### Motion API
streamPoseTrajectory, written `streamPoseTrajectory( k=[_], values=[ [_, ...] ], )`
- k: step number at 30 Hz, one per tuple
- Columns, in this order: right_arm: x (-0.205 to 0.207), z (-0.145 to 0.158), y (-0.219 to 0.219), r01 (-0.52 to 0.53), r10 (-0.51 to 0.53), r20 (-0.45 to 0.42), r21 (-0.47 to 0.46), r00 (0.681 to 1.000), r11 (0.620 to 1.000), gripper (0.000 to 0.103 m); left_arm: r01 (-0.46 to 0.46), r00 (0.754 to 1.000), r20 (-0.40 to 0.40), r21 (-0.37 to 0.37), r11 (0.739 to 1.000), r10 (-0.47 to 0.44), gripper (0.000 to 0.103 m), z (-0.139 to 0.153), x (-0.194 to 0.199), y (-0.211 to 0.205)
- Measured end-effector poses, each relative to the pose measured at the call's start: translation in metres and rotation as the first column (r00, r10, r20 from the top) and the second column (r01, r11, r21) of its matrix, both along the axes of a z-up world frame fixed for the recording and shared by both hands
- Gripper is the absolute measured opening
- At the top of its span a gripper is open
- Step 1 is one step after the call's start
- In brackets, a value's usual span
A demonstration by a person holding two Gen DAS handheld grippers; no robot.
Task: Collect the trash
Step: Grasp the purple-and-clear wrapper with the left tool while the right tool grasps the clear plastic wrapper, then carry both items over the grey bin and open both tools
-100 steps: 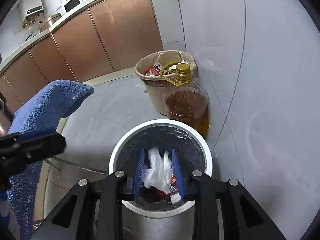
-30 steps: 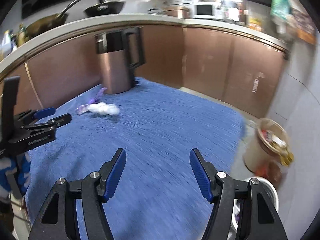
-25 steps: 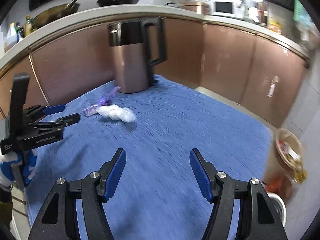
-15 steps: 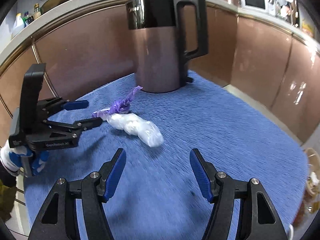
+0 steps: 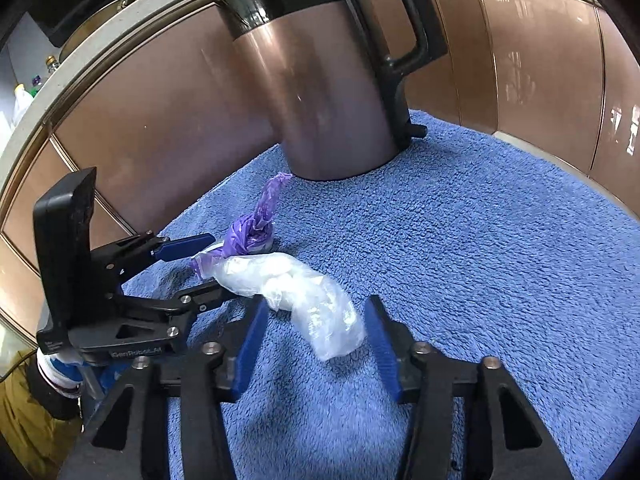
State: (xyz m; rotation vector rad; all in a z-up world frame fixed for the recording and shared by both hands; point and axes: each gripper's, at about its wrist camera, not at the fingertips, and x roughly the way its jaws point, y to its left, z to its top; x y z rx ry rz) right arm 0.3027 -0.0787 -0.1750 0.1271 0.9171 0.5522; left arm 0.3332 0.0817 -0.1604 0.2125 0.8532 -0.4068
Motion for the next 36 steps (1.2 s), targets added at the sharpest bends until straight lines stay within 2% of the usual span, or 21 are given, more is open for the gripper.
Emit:
streamPoseTrajectory(
  k=[3,4,6,10,17,24,31,36],
  values=[
    [-0.003,-0.004,0.000,-0.004,0.003,-0.002,-0.008,1.000,1.000,0.017,-0.016,1.000,-0.014,-0.003,1.000,0.016,0.035,-0.002,0.001,0.003],
    [-0.001,-0.006,0.000,-0.006,0.006,-0.002,-0.011,1.000,1.000,0.012,-0.021,1.000,-0.015,-0.005,1.000,0.021,0.032,-0.002,0.001,0.004],
    [-0.008,-0.005,-0.001,-0.009,0.010,0.008,-0.021,1.000,1.000,0.010,-0.030,0.999,-0.012,-0.002,1.000,0.030,0.020,-0.001,-0.001,0.005],
    [-0.026,0.007,-0.010,0.006,-0.004,0.041,-0.036,0.999,0.999,0.009,-0.049,0.999,-0.010,-0.021,0.999,0.048,0.012,0.003,-0.010,0.005],
    [-0.069,0.037,-0.047,0.071,-0.068,0.107,-0.025,0.992,0.997,0.009,-0.052,0.998,0.030,-0.044,0.998,0.053,0.012,0.026,-0.052,-0.008],
    [-0.131,0.071,-0.107,0.194,-0.190,0.187,-0.006,0.964,0.981,0.009,0.025,0.996,0.081,-0.020,1.000,-0.023,0.012,0.062,-0.096,-0.052],
    [-0.204,0.089,-0.197,0.403,-0.400,0.222,0.034,0.889,0.915,0.009,0.153,0.983,0.111,-0.032,0.988,-0.149,0.012,0.091,-0.129,-0.131],
    [-0.252,0.092,-0.248,0.530,-0.507,0.254,-0.029,0.824,0.847,0.009,0.262,0.961,0.105,-0.035,0.964,-0.257,0.012,0.097,-0.149,-0.204]
  ],
)
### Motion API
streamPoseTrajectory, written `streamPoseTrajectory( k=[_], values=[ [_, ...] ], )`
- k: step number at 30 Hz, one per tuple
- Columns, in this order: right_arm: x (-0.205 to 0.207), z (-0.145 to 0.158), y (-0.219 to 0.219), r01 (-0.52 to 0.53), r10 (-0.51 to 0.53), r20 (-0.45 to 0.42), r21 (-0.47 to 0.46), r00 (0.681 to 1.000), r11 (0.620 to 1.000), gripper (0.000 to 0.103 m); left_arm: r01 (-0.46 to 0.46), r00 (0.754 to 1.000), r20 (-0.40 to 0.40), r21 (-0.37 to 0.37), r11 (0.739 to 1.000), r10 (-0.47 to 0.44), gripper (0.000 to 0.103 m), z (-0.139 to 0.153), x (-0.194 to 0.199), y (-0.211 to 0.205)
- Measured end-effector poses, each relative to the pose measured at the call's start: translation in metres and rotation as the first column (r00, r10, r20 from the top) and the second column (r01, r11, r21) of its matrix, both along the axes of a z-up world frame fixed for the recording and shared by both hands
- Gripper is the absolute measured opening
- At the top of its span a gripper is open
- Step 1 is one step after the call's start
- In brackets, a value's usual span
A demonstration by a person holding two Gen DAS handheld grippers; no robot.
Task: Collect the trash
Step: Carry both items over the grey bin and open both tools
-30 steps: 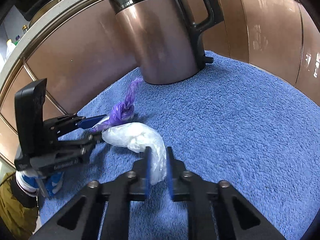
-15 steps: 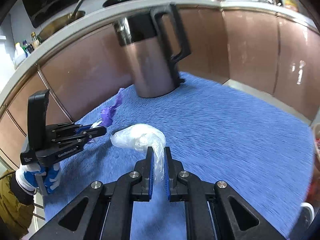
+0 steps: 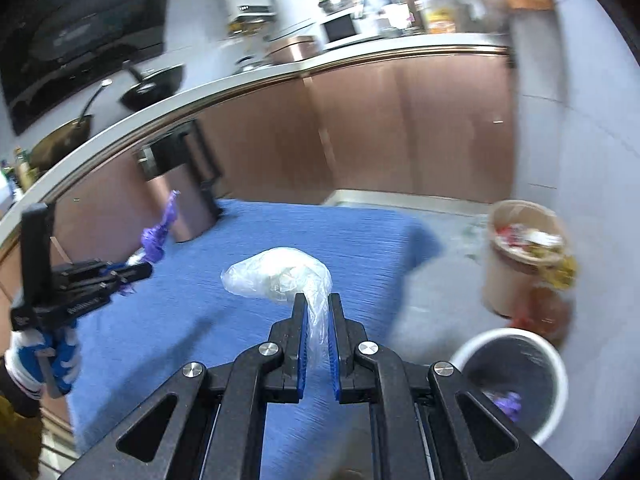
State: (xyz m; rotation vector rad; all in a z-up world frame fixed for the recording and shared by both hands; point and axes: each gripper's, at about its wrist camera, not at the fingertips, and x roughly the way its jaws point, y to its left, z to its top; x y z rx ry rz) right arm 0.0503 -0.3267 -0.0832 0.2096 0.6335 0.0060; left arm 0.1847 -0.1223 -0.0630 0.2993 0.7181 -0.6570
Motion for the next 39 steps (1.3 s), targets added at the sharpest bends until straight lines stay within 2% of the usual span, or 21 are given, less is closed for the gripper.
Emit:
streamPoseTrajectory(
  k=[6,11,18,26,28,29,30,31,32,33,34,39],
  values=[
    [-0.036,-0.021,-0.049,0.148,-0.151,-0.044,-0.065,0.988,0.987,0.009,0.148,0.989,-0.032,0.021,0.989,-0.147,0.012,-0.008,-0.032,-0.100],
    [-0.057,-0.049,-0.101,0.284,-0.290,-0.104,-0.065,0.951,0.957,0.009,0.252,0.966,-0.076,0.047,0.967,-0.248,0.012,-0.023,-0.057,-0.176],
    [-0.054,-0.083,-0.141,0.372,-0.381,-0.171,-0.087,0.909,0.924,0.009,0.297,0.944,-0.165,0.047,0.954,-0.286,0.013,-0.048,-0.061,-0.254],
    [-0.040,-0.103,-0.162,0.409,-0.425,-0.199,-0.115,0.883,0.905,0.011,0.307,0.932,-0.207,0.017,0.952,-0.297,0.013,-0.062,-0.061,-0.307],
    [-0.035,-0.108,-0.167,0.415,-0.433,-0.213,-0.125,0.876,0.901,0.011,0.304,0.928,-0.228,0.000,0.953,-0.296,0.020,-0.064,-0.058,-0.314],
    [-0.033,-0.111,-0.170,0.417,-0.436,-0.220,-0.128,0.872,0.900,0.011,0.302,0.926,-0.236,-0.006,0.953,-0.295,0.031,-0.066,-0.057,-0.316],
    [-0.033,-0.114,-0.171,0.418,-0.438,-0.227,-0.131,0.870,0.899,0.014,0.298,0.926,-0.238,-0.012,0.954,-0.293,0.042,-0.066,-0.056,-0.318],
    [-0.033,-0.116,-0.171,0.420,-0.441,-0.236,-0.136,0.866,0.897,0.017,0.291,0.929,-0.234,-0.016,0.957,-0.287,0.047,-0.066,-0.056,-0.320],
    [-0.033,-0.118,-0.171,0.424,-0.447,-0.243,-0.146,0.861,0.894,0.025,0.285,0.931,-0.232,-0.020,0.958,-0.282,0.050,-0.066,-0.057,-0.324],
    [-0.033,-0.120,-0.173,0.428,-0.455,-0.247,-0.155,0.856,0.890,0.033,0.280,0.931,-0.236,-0.026,0.960,-0.278,0.050,-0.065,-0.056,-0.324],
    [-0.034,-0.122,-0.174,0.432,-0.459,-0.251,-0.157,0.852,0.888,0.036,0.273,0.931,-0.243,-0.032,0.961,-0.273,0.051,-0.066,-0.055,-0.322],
    [-0.042,-0.121,-0.167,0.445,-0.473,-0.254,-0.162,0.844,0.881,0.043,0.237,0.945,-0.225,-0.036,0.971,-0.239,0.051,-0.060,-0.051,-0.308]
  ],
)
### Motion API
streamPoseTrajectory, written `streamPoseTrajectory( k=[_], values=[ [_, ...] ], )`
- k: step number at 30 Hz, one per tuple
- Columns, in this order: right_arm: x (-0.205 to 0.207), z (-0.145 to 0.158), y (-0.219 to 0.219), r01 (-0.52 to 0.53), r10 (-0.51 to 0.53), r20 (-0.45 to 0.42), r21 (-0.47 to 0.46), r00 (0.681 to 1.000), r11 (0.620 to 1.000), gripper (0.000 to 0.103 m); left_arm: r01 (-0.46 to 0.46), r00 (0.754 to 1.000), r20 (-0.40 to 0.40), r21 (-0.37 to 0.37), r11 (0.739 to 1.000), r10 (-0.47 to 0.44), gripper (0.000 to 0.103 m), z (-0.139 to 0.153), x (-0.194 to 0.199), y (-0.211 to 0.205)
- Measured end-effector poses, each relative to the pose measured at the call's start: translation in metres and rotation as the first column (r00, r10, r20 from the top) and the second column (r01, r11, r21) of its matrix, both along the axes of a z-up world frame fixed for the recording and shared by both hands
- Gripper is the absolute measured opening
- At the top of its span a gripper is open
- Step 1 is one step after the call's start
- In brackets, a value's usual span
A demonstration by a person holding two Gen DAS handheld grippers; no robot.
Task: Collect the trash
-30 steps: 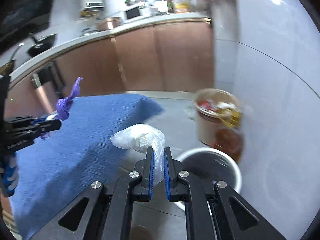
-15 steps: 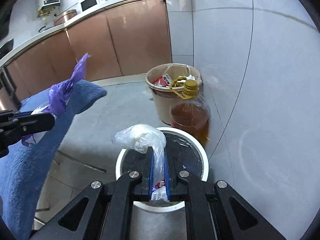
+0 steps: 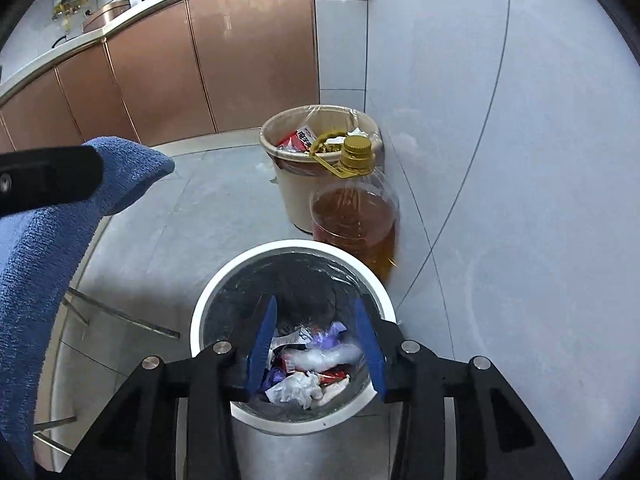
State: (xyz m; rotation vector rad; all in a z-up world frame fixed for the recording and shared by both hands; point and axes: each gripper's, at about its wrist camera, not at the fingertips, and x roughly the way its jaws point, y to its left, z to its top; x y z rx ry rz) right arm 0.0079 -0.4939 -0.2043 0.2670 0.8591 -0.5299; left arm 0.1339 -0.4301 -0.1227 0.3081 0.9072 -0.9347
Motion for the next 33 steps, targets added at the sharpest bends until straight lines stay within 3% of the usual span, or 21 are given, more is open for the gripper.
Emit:
streamPoseTrajectory(
  k=[6,11,16,25,30,33],
  values=[
    [0.002,0.021,0.022,-0.012,0.013,0.039,-0.022,0.999,1.000,0.053,-0.098,0.989,0.112,-0.027,0.995,0.100,0.051,0.026,-0.010,0.041],
    [0.004,0.058,0.065,-0.061,0.069,0.114,-0.072,0.991,0.996,0.066,-0.233,0.946,0.216,-0.070,0.970,0.243,0.051,0.048,-0.018,0.100],
    [0.002,0.086,0.109,-0.106,0.125,0.185,-0.110,0.975,0.988,0.078,-0.376,0.863,0.328,-0.088,0.923,0.383,0.055,0.065,-0.023,0.174],
    [-0.008,0.143,0.182,-0.169,0.235,0.280,-0.240,0.931,0.956,0.094,-0.560,0.713,0.411,-0.152,0.814,0.568,0.061,0.099,-0.032,0.288],
    [-0.019,0.171,0.211,-0.181,0.271,0.339,-0.276,0.901,0.944,0.102,-0.591,0.631,0.489,-0.199,0.781,0.602,0.067,0.123,-0.052,0.319],
    [-0.022,0.180,0.223,-0.190,0.288,0.356,-0.285,0.889,0.939,0.103,-0.589,0.612,0.496,-0.234,0.774,0.616,0.075,0.133,-0.064,0.336]
  ],
)
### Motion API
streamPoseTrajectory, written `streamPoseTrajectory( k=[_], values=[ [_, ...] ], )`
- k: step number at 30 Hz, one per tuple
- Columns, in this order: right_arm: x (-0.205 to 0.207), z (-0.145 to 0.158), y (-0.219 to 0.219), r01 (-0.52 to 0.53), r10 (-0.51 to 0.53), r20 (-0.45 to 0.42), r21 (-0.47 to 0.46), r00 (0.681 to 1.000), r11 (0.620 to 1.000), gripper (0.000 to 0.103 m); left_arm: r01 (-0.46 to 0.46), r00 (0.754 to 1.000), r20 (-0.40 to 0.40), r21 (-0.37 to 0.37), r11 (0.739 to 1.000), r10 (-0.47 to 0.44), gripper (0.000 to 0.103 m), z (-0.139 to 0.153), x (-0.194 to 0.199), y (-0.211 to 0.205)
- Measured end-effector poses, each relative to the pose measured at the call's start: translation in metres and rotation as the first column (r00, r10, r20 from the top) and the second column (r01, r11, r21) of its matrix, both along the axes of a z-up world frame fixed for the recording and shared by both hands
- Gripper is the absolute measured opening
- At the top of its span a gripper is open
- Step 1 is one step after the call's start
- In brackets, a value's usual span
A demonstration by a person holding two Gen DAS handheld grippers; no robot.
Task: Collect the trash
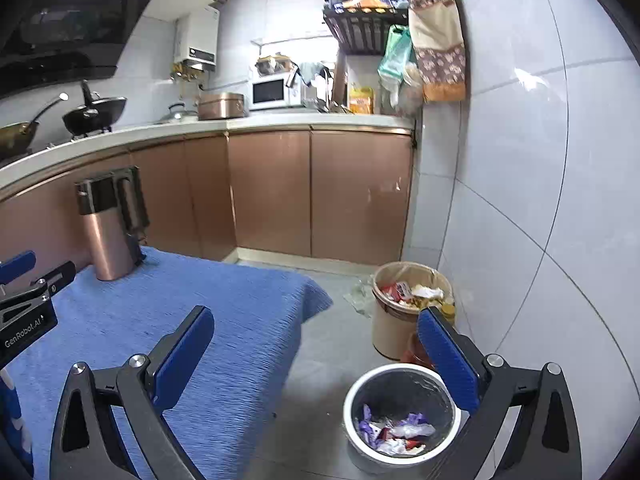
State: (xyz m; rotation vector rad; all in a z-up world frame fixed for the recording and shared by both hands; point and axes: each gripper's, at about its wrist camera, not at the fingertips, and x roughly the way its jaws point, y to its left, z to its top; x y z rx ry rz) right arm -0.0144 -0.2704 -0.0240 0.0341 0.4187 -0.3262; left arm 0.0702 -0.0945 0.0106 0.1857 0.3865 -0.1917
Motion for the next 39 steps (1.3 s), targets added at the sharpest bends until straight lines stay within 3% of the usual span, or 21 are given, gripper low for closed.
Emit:
streamPoseTrajectory(
  k=[7,20,39],
  values=[
    [-0.004,0.010,0.027,0.003,-0.003,0.026,-0.018,1.000,1.000,0.103,-0.052,0.998,0.029,-0.035,0.998,0.053,0.079,0.013,-0.010,0.025],
    [0.007,0.005,0.066,-0.033,0.034,0.028,-0.050,0.999,0.998,0.103,-0.160,0.985,0.055,-0.065,0.985,0.164,0.080,0.008,-0.012,0.066],
    [0.008,0.001,0.060,-0.008,0.009,0.036,-0.036,0.999,0.999,0.103,-0.130,0.990,0.036,-0.068,0.989,0.133,0.080,0.008,-0.010,0.065]
  ],
)
